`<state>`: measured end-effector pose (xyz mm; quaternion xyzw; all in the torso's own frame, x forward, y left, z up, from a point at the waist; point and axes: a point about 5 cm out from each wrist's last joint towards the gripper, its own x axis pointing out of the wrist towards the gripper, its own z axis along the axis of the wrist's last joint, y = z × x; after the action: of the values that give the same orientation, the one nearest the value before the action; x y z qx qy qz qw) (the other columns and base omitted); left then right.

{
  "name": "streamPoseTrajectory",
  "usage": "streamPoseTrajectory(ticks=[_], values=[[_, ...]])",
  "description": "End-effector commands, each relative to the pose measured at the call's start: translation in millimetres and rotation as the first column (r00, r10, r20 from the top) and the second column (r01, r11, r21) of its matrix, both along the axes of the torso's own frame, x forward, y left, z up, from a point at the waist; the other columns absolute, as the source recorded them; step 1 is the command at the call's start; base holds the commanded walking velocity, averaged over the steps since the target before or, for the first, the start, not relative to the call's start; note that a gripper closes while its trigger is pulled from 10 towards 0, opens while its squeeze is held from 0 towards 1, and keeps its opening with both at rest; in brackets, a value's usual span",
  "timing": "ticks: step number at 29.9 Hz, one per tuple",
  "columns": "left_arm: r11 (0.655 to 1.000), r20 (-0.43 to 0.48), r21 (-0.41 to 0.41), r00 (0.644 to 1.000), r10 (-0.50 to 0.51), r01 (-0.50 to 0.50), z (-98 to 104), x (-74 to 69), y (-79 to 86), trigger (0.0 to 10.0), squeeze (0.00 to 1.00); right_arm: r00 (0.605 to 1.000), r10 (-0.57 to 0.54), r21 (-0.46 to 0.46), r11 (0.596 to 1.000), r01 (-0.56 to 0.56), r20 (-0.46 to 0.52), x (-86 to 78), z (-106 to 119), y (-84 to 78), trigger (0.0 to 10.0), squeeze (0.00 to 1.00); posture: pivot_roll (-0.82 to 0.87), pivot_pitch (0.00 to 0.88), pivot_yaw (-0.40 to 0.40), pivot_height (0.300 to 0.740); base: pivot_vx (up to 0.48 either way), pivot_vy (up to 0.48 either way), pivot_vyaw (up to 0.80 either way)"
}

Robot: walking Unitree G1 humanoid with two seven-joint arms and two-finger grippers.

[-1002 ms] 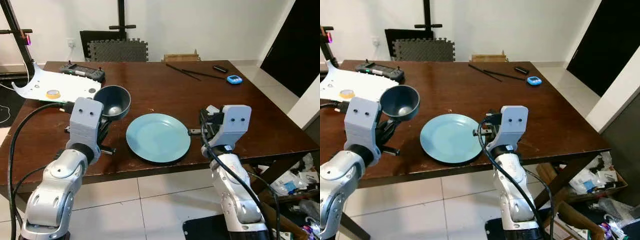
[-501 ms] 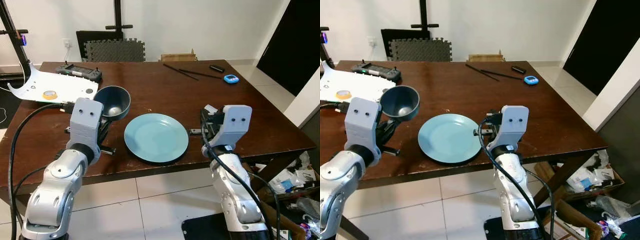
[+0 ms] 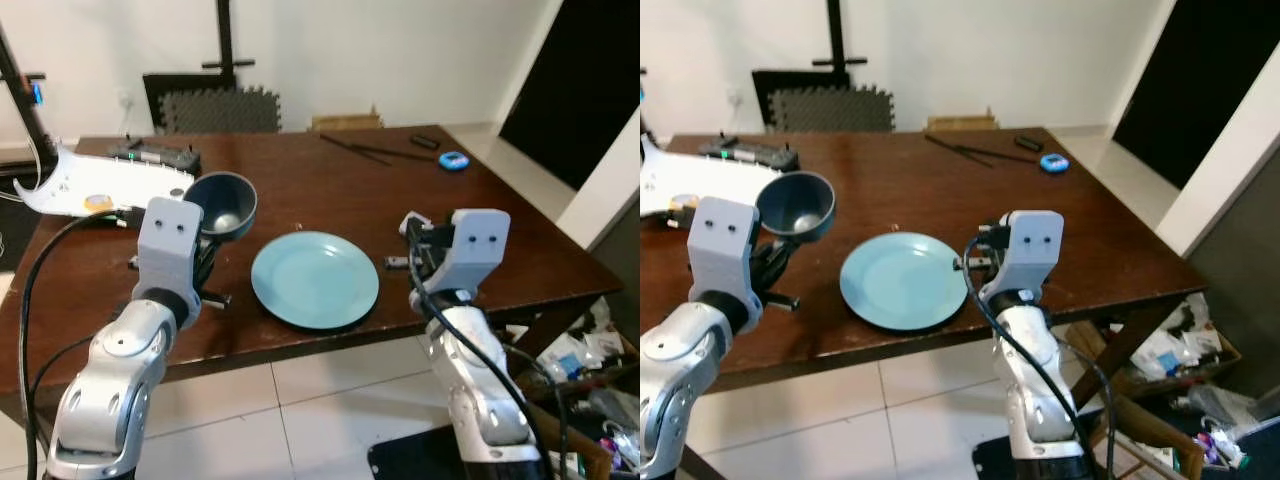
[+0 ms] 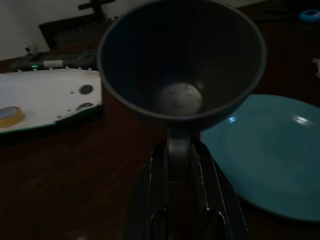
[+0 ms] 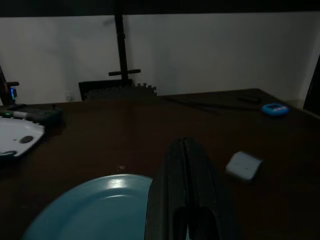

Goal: Setting the table

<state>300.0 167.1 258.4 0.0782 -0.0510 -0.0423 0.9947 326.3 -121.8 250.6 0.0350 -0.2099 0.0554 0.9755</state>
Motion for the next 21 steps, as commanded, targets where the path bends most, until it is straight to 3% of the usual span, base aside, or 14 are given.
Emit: streamPoseTrajectory(ticks=[1,21], values=[[1.000,0.004,0.002,1.000,0.015,-0.015,-0.6,-0.9,2.9,10.0,0.00,1.000,0.014,0.007,1.000,-0.014,-0.012,0.5,-2.6,3.6,10.0,0.00,0.06,0.110,-0.005,0.740,0.000,0.442,0.00],[1.000,0.006,0.002,1.000,0.016,-0.016,-0.2,-1.5,3.1,10.0,0.00,1.000,0.017,0.006,1.000,-0.016,-0.012,0.3,-2.7,4.4,10.0,0.00,0.06,0.112,-0.005,0.740,0.000,0.432,0.00]])
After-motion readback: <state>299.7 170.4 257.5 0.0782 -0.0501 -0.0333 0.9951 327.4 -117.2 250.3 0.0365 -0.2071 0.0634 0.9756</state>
